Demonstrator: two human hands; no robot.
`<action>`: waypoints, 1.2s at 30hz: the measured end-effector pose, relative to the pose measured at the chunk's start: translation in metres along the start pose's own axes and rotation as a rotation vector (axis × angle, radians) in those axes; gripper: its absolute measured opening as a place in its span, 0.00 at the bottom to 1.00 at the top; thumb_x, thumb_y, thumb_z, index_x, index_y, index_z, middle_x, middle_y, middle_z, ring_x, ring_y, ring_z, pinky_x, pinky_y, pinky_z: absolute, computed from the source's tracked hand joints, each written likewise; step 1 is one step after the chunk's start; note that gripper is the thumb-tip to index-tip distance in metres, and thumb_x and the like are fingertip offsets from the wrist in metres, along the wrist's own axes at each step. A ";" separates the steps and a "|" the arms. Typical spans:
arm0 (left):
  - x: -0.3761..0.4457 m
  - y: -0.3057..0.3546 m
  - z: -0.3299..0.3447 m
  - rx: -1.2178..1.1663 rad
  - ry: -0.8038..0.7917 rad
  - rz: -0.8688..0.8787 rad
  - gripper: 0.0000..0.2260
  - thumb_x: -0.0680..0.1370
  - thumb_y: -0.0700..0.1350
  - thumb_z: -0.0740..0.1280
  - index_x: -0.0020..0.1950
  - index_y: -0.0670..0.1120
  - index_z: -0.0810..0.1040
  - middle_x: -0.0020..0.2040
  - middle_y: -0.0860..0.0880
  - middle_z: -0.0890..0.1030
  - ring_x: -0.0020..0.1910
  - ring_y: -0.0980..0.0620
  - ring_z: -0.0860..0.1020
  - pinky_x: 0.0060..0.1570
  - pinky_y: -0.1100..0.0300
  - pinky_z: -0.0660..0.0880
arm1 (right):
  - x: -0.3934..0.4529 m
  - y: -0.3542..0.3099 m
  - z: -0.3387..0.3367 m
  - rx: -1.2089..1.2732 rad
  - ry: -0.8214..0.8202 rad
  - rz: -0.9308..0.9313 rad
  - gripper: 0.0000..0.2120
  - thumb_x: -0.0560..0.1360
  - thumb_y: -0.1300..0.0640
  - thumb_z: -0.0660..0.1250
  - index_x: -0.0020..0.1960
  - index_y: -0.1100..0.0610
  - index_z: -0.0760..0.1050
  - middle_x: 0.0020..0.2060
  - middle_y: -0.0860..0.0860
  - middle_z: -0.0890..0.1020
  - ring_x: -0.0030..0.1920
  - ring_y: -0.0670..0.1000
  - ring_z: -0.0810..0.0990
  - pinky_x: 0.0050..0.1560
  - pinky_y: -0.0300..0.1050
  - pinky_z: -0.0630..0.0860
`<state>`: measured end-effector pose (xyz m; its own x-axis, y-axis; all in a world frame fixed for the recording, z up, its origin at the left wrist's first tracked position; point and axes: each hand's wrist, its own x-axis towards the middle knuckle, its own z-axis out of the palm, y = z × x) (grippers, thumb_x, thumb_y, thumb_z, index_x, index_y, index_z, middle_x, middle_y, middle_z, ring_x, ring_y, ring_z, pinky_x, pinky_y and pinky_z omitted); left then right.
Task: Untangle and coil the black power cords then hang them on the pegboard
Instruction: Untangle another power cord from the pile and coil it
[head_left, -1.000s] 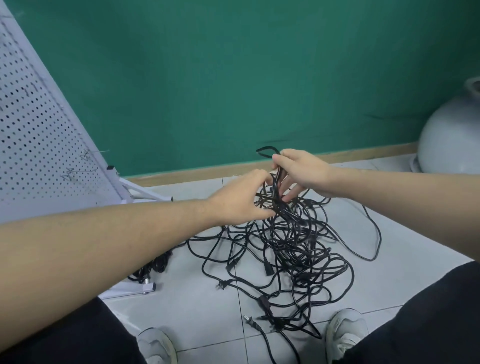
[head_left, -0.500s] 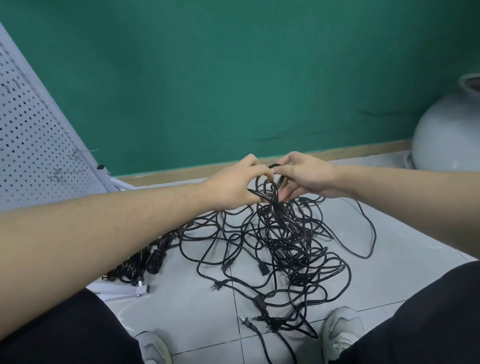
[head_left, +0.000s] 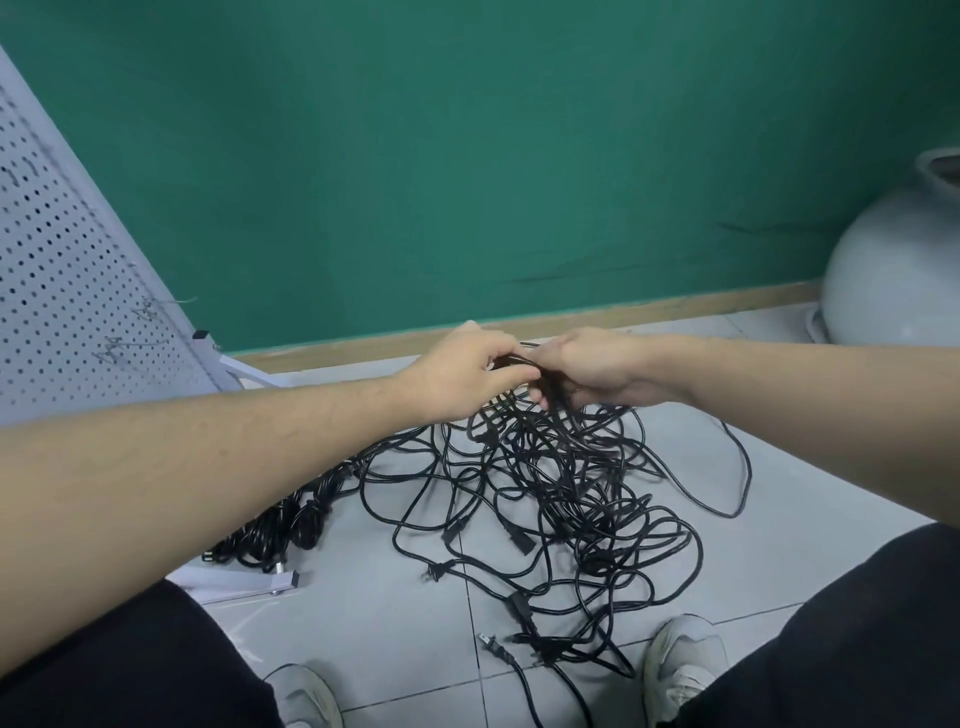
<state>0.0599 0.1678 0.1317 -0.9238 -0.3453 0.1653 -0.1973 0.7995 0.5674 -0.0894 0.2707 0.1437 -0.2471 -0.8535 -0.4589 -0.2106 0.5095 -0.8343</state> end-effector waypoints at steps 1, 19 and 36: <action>0.001 -0.004 0.001 0.017 0.020 -0.010 0.07 0.82 0.48 0.69 0.44 0.55 0.79 0.37 0.61 0.78 0.41 0.61 0.73 0.49 0.62 0.70 | 0.000 -0.001 0.001 0.008 -0.012 0.002 0.13 0.84 0.56 0.56 0.50 0.55 0.78 0.34 0.49 0.81 0.37 0.47 0.76 0.40 0.41 0.70; 0.004 0.005 0.001 -0.481 -0.026 -0.419 0.10 0.87 0.49 0.59 0.47 0.48 0.69 0.38 0.50 0.86 0.33 0.57 0.80 0.34 0.64 0.69 | -0.009 0.015 -0.026 -0.988 0.350 -0.620 0.10 0.80 0.49 0.69 0.58 0.53 0.78 0.50 0.52 0.84 0.53 0.55 0.80 0.53 0.50 0.75; -0.008 0.009 -0.009 -0.604 -0.117 -0.305 0.16 0.87 0.52 0.56 0.52 0.45 0.79 0.51 0.46 0.87 0.51 0.48 0.85 0.61 0.54 0.78 | -0.017 -0.018 -0.033 -0.109 0.557 -0.517 0.08 0.82 0.48 0.65 0.46 0.48 0.78 0.26 0.49 0.76 0.22 0.45 0.70 0.26 0.36 0.67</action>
<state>0.0689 0.1729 0.1427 -0.8921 -0.4289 -0.1419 -0.2678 0.2491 0.9307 -0.1132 0.2797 0.1762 -0.5260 -0.8196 0.2273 -0.5136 0.0931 -0.8529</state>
